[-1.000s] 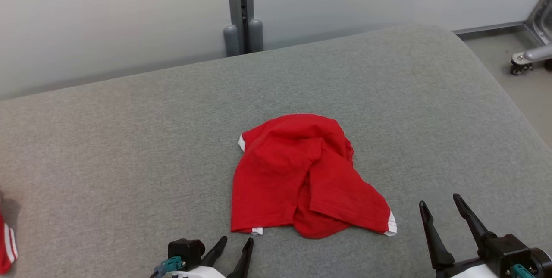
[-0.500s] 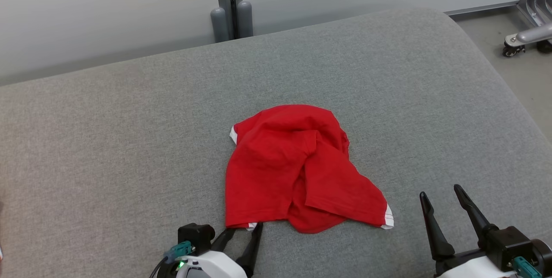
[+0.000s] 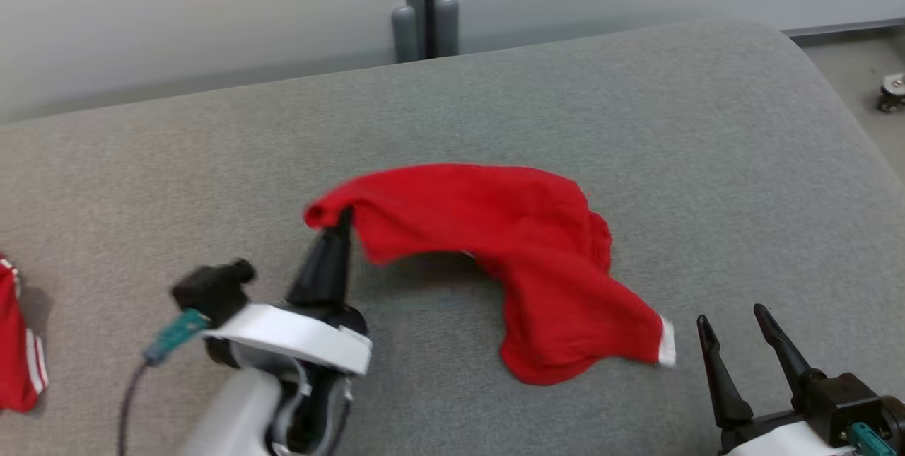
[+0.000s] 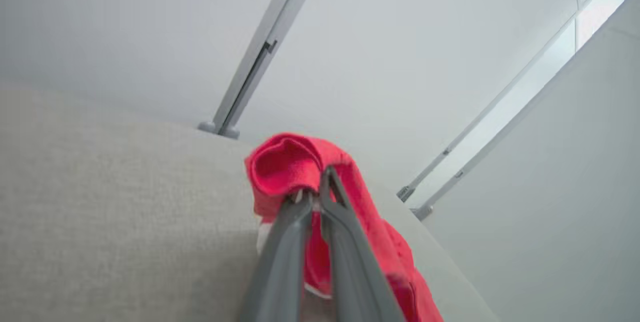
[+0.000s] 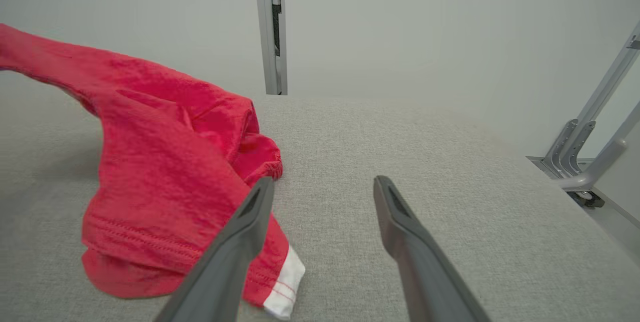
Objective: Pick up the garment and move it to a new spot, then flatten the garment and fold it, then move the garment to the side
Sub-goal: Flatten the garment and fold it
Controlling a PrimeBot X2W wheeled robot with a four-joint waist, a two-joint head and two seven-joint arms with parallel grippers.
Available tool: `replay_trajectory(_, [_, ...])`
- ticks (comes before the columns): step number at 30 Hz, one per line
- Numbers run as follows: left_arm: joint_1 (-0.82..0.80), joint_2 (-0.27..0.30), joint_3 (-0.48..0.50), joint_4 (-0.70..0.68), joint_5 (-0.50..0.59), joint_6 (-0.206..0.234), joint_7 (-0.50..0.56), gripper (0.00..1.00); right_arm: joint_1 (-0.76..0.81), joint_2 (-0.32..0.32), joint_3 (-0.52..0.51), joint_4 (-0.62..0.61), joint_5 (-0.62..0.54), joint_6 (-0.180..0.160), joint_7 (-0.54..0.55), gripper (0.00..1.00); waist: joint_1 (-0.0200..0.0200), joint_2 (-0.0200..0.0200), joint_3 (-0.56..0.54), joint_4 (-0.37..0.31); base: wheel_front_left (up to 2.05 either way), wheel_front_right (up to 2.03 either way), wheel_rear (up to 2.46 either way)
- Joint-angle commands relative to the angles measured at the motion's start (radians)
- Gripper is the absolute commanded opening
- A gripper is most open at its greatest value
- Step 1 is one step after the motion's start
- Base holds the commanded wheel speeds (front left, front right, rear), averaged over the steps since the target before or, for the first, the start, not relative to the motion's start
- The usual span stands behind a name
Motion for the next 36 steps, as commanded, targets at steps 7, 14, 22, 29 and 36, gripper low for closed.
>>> replay_trajectory(7, [-0.069, 0.135, 0.108, -0.318, -0.025, 0.076, 0.105, 0.0, 0.005, -0.004, 0.021, 0.005, 0.003, 0.0, -0.005, 1.0, 0.0, -0.0001, -0.031, 0.062, 0.0, 0.0, 0.0])
replay_trajectory(14, [-0.177, 0.215, 0.103, -0.522, -0.018, 0.13, 0.277, 0.0, -0.017, 0.002, 0.035, 0.008, 0.007, 0.0, -0.005, 1.0, 0.0, -0.0001, -0.031, 0.068, 0.0, 0.0, 0.0])
replay_trajectory(22, [-0.26, 0.141, -0.028, -0.455, -0.022, 0.12, 0.375, 0.0, -0.05, 0.013, 0.061, 0.017, 0.024, 0.0, -0.005, 1.0, 0.0, -0.0001, 0.01, 0.009, 0.0, 0.0, 0.0])
replay_trajectory(29, [-0.269, -0.008, -0.174, -0.152, -0.017, 0.087, 0.345, 0.0, -0.084, 0.017, 0.075, 0.026, 0.029, 0.0, -0.005, 1.0, 0.0, -0.0001, 0.061, -0.091, 0.0, 0.0, 0.0])
replay_trajectory(36, [-0.322, -0.051, -0.359, 0.074, -0.046, 0.042, 0.277, 0.0, -0.106, 0.018, 0.087, 0.028, 0.03, 0.0, -0.005, 1.0, 0.0, -0.0001, 0.096, -0.178, 0.0, 0.0, 0.0])
